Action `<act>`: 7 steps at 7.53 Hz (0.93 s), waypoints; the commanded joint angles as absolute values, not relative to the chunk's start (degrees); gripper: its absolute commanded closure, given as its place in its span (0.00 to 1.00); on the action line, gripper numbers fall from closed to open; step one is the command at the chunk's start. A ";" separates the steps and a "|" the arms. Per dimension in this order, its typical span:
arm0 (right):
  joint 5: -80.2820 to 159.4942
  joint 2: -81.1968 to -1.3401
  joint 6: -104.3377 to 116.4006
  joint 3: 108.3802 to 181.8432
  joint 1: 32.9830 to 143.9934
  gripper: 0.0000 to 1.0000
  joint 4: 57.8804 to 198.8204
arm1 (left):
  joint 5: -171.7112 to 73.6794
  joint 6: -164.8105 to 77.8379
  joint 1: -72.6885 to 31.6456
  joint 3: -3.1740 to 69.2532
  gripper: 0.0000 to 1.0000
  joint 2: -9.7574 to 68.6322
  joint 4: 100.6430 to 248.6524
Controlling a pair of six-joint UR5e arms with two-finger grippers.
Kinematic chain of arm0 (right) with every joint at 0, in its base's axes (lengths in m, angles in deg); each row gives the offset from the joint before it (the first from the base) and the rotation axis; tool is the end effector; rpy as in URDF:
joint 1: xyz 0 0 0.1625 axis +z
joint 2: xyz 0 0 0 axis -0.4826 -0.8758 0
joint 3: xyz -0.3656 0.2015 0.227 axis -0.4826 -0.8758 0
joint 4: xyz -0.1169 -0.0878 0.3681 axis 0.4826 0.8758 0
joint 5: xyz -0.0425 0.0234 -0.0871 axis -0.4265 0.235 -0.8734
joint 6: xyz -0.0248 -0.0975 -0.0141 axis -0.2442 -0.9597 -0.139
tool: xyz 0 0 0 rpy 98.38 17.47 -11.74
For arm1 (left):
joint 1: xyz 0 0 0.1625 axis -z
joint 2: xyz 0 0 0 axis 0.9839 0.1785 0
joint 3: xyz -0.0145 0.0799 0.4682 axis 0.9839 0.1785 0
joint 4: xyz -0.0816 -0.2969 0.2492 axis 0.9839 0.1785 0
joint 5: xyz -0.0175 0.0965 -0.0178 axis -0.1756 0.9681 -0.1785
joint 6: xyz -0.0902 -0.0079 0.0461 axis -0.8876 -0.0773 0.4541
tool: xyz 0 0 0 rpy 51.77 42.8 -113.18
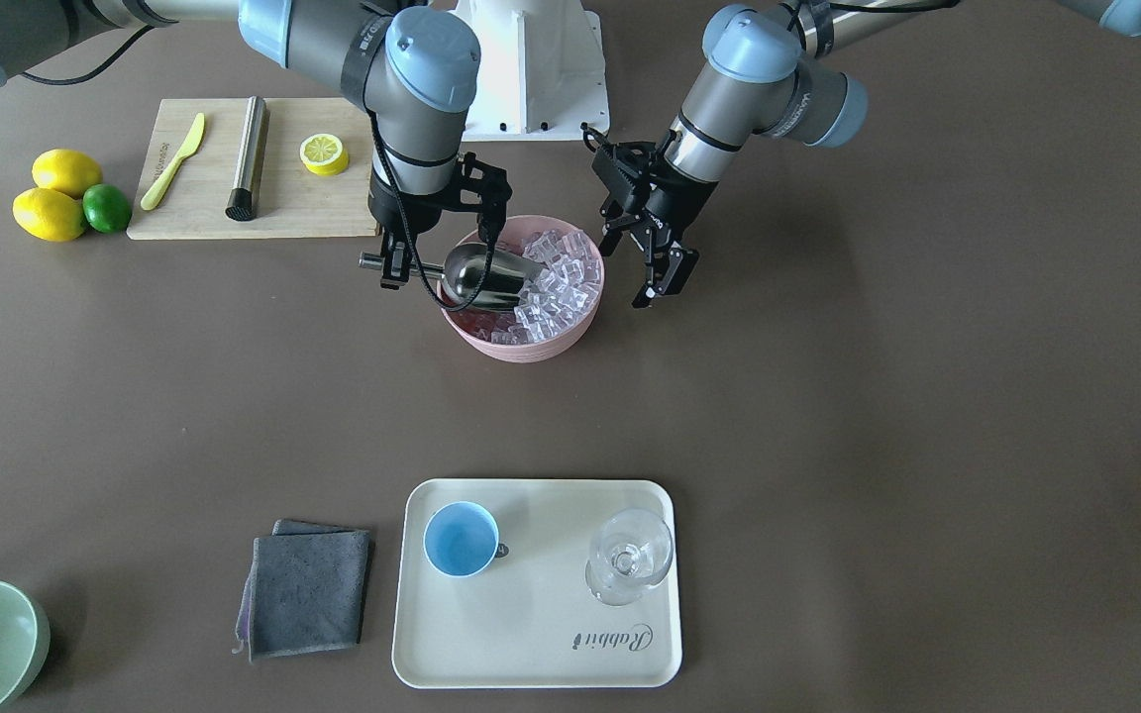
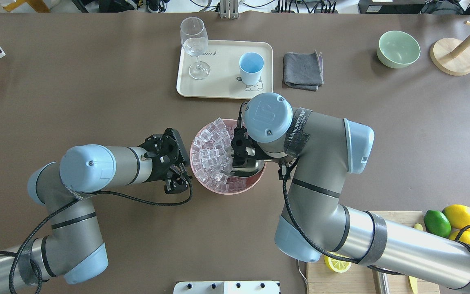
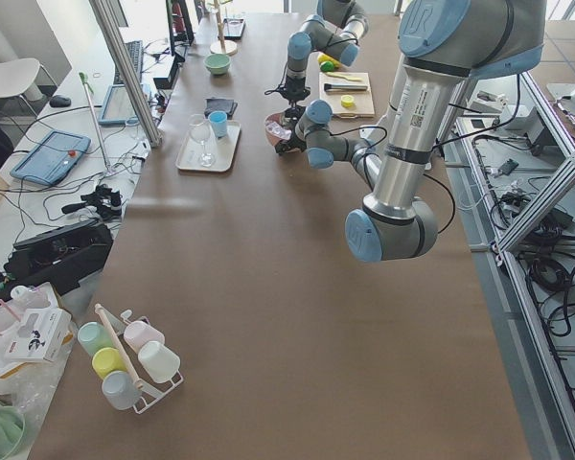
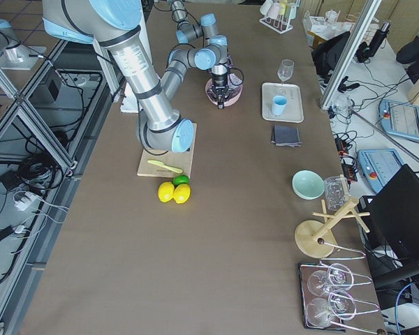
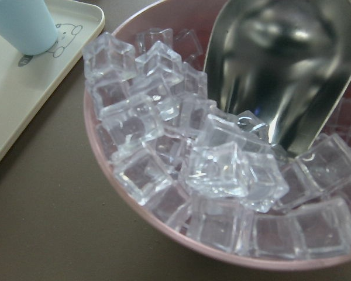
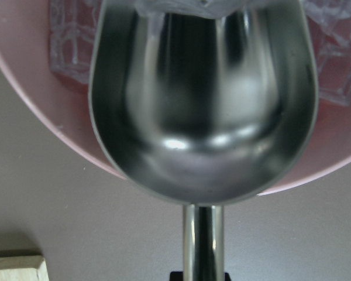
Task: Put ice in cup with scoop
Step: 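Lower the scoop into the ice cubes with the right gripper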
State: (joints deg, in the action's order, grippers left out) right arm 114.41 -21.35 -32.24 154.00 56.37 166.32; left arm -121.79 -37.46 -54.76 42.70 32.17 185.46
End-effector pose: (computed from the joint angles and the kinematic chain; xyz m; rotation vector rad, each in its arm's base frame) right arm -0.5398 -0.4159 0.2763 0.4370 -0.3192 -1.4706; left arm 0.5116 -0.3767 0.3401 0.9766 0.8179 0.8990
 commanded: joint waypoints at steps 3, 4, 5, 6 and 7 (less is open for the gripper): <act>114.06 -21.82 -39.19 154.69 56.45 1.00 163.75 | -121.79 -37.46 -54.76 42.70 0.02 32.17 185.46; 113.01 -22.00 -39.30 154.60 56.45 1.00 163.84 | -121.79 -37.46 -54.76 42.70 0.02 32.17 185.46; 111.52 -21.91 -39.12 154.16 56.45 1.00 163.67 | -121.79 -37.46 -54.76 42.70 0.02 32.17 185.46; 111.51 -21.74 -38.60 153.72 56.45 1.00 163.32 | -121.88 -37.46 -54.76 42.70 0.02 32.17 185.46; 111.59 -21.91 -38.51 153.72 56.45 1.00 162.53 | -121.88 -37.46 -54.67 42.79 0.02 31.99 185.46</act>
State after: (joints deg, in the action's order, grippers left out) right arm 111.90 -21.83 -38.81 154.03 56.45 163.47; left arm -121.83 -37.46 -54.75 42.71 32.16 185.46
